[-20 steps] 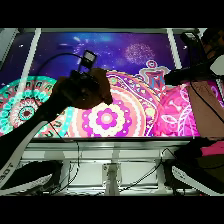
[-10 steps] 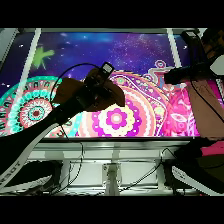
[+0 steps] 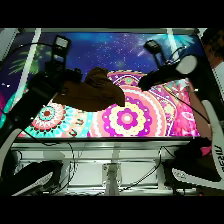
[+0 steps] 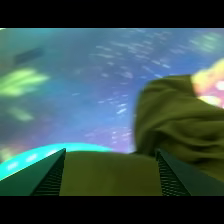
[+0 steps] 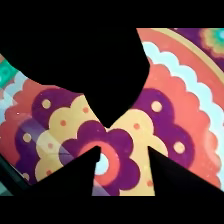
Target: Fold the clothes and pants, and hang the long-sleeved shirts on hangers.
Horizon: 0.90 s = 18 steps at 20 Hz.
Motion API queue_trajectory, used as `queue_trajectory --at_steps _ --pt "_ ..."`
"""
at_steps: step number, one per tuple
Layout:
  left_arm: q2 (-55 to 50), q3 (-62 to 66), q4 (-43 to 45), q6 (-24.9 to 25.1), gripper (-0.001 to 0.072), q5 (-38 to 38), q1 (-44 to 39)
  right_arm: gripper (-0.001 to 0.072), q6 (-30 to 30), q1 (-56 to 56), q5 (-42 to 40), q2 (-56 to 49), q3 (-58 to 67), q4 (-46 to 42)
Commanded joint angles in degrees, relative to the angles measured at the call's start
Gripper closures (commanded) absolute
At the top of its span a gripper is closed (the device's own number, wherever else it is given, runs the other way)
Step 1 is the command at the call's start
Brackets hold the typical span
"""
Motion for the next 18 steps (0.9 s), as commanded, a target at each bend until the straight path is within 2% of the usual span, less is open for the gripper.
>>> queue_trajectory --at_steps 1,5,9,12,15,16,18 --pt "2.7 0.0 0.0 0.0 0.0107 -5.5 4.6 0.0200 -10.8 8.4 -10.6 -6.6 0.0 0.1" --pt "2.6 -0.1 0.0 0.0 0.0107 -7.7 7.1 0.0211 -11.9 16.5 -22.3 -12.4 0.0 -7.0" --pt "2.6 -0.1 0.0 0.0 0.0107 -7.7 7.8 0.0216 -13.3 19.6 -26.3 -17.4 0.0 -8.9" --pt "2.6 -0.1 0.0 0.0 0.0107 -7.7 8.1 0.0273 -14.6 19.9 -29.5 -19.8 0.0 -9.4" --pt "2.6 -0.1 0.0 0.0 0.0107 -7.6 8.2 0.0281 -14.8 19.7 -31.6 -21.2 0.0 -10.4" --pt "2.6 -0.1 0.0 0.0 0.0107 -7.6 8.2 0.0324 -14.7 19.7 -32.6 -21.6 0.0 -11.1" --pt "2.6 -0.1 0.0 0.0 0.0107 -7.6 8.2 0.0492 -14.7 19.7 -34.6 -22.3 0.0 -11.2"
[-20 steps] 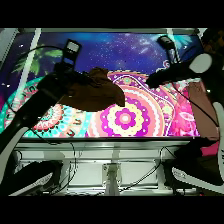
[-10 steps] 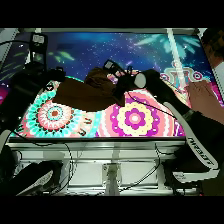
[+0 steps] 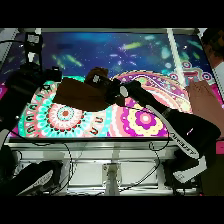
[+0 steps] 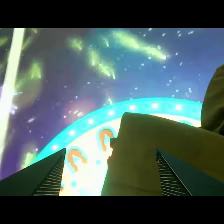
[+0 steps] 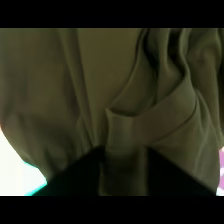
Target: Fold the clothes and pants, and hang the long-sleeved shirts on hangers.
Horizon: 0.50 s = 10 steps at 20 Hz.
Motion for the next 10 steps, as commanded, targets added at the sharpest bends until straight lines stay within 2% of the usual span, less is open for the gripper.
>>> queue_trajectory --at_steps 1,3,4,5,10 --pt "0.0 0.0 0.0 0.0 0.0107 0.0 0.1 0.0511 -0.3 0.1 -4.3 -1.5 0.0 -1.2" --pt "0.0 0.0 0.0 0.0 0.0106 0.0 0.1 0.0530 0.7 -0.2 -4.7 -1.8 0.0 -1.5" --pt "0.0 0.0 0.0 0.0 0.0107 0.0 0.1 0.0655 2.3 -0.3 -4.8 -1.8 0.0 -1.7" --pt "0.0 0.0 0.0 0.0 0.0107 0.0 0.1 0.0696 4.0 -0.7 -4.7 -1.8 0.3 -1.9" --pt "0.0 0.0 0.0 0.0 0.0106 0.0 0.1 0.0697 11.3 -2.8 -5.9 1.4 4.9 -2.8"
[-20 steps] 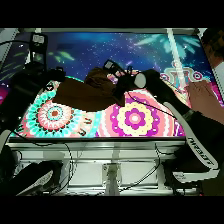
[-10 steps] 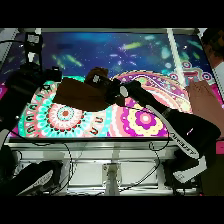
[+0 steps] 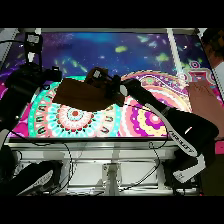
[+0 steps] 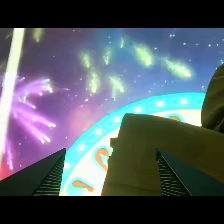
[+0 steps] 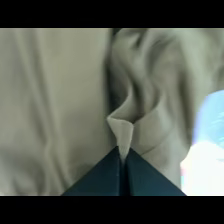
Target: Fold the clothes and pants, and hang the long-sleeved shirts on hangers.
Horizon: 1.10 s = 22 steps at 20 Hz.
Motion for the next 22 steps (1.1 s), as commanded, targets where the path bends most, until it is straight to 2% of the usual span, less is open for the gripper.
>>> queue_trajectory --at_steps 1,4,6,12,14,19,22 --pt "0.0 0.0 0.0 0.0 0.0106 0.0 0.1 0.0697 7.5 -2.5 -1.5 3.3 3.6 -0.6" --pt "0.0 0.0 0.0 0.0 0.0106 0.0 0.1 0.0697 15.8 -7.7 -0.6 8.7 5.2 -0.5" --pt "0.0 0.0 0.0 0.0 0.0107 -0.1 0.1 0.0696 19.7 -12.1 3.1 12.2 5.2 -0.5" --pt "0.0 0.0 0.0 0.0 0.0107 -3.5 0.1 0.0697 30.6 -28.9 27.1 16.0 3.3 -0.5" --pt "0.0 -0.1 0.0 0.0 0.0106 -6.8 0.3 0.0697 31.5 -34.0 30.0 16.7 -0.1 -0.3" --pt "-1.1 -5.9 -0.4 0.0 0.0107 -11.8 2.7 0.0697 31.9 -40.8 30.1 20.4 -10.6 3.4" --pt "-4.0 -11.2 -9.5 0.2 0.0107 -11.0 6.1 0.0697 31.8 -40.6 29.1 20.7 -13.7 4.2"
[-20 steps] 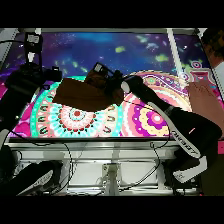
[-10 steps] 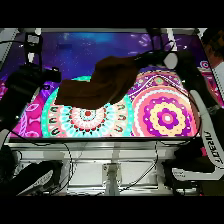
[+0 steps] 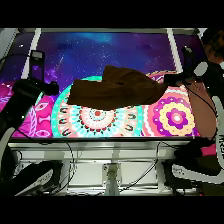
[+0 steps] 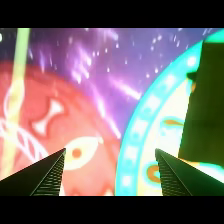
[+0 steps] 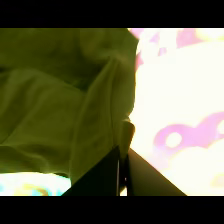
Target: Fold the clothes and pants, and hang the long-sleeved shirts on hangers.
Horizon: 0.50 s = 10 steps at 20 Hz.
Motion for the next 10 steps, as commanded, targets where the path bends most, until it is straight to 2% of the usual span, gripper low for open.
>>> queue_trajectory --at_steps 1,5,10 --pt "-3.7 -4.9 -11.7 1.9 0.0108 0.5 4.1 0.0697 0.5 -1.2 -0.2 0.8 -4.0 2.1" --pt "-9.8 -4.9 -33.7 14.3 0.0109 6.0 12.0 0.0697 0.4 -1.2 -1.3 0.8 -4.2 3.9" --pt "-13.7 -4.9 -67.0 37.0 0.0109 5.6 27.8 0.0697 -0.6 -1.2 -1.7 0.8 -4.2 3.9"
